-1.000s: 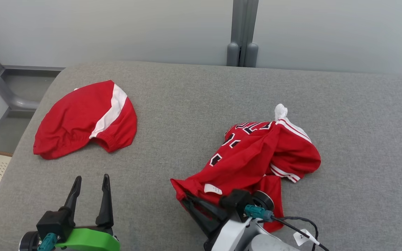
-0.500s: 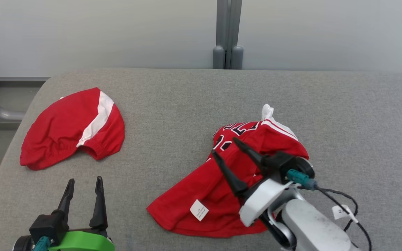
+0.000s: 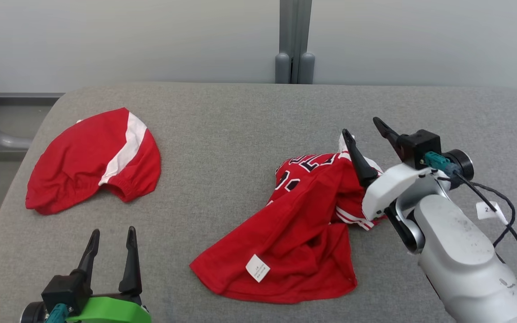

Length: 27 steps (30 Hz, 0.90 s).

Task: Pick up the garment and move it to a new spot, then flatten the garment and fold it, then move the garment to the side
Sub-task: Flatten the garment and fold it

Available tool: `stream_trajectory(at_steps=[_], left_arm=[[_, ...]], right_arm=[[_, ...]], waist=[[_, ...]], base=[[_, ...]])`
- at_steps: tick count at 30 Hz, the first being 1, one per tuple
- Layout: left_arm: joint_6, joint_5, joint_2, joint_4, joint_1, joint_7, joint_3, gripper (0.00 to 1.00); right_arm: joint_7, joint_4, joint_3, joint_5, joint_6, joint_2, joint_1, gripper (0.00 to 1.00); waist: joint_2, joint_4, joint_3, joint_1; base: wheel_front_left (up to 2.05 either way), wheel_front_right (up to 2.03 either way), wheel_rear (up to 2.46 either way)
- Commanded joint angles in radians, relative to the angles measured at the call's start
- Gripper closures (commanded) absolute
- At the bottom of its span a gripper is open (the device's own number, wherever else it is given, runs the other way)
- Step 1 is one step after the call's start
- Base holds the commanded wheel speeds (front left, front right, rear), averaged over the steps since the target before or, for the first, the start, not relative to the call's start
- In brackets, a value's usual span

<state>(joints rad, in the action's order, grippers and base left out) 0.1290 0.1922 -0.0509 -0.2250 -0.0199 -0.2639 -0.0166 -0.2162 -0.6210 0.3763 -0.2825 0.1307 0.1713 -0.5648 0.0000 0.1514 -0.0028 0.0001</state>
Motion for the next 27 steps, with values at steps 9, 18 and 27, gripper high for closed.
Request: stream_trajectory(at_steps=[9, 18, 27], left_arm=[[0.001, 0.028, 0.0, -0.003, 0.039, -0.001, 0.021, 0.0], [-0.013, 0.042, 0.0, 0.002, 0.049, -0.001, 0.034, 0.0], [-0.016, 0.046, 0.0, 0.004, 0.044, -0.001, 0.032, 0.0]], right_arm=[[0.116, -0.271, -0.065, 0.037, 0.0, -0.06, -0.134, 0.0], [0.22, -0.439, -0.099, -0.031, 0.0, -0.112, -0.121, 1.0], [0.069, -0.437, -0.125, -0.035, 0.0, -0.1, -0.178, 1.0]], waist=[[0.0, 0.045, 0.045, -0.0001], [0.0, 0.05, 0.066, -0.0001], [0.0, 0.024, 0.064, -0.0001]], base=[[0.0, 0.0, 0.0], [0.0, 0.0, 0.0], [0.0, 0.0, 0.0]])
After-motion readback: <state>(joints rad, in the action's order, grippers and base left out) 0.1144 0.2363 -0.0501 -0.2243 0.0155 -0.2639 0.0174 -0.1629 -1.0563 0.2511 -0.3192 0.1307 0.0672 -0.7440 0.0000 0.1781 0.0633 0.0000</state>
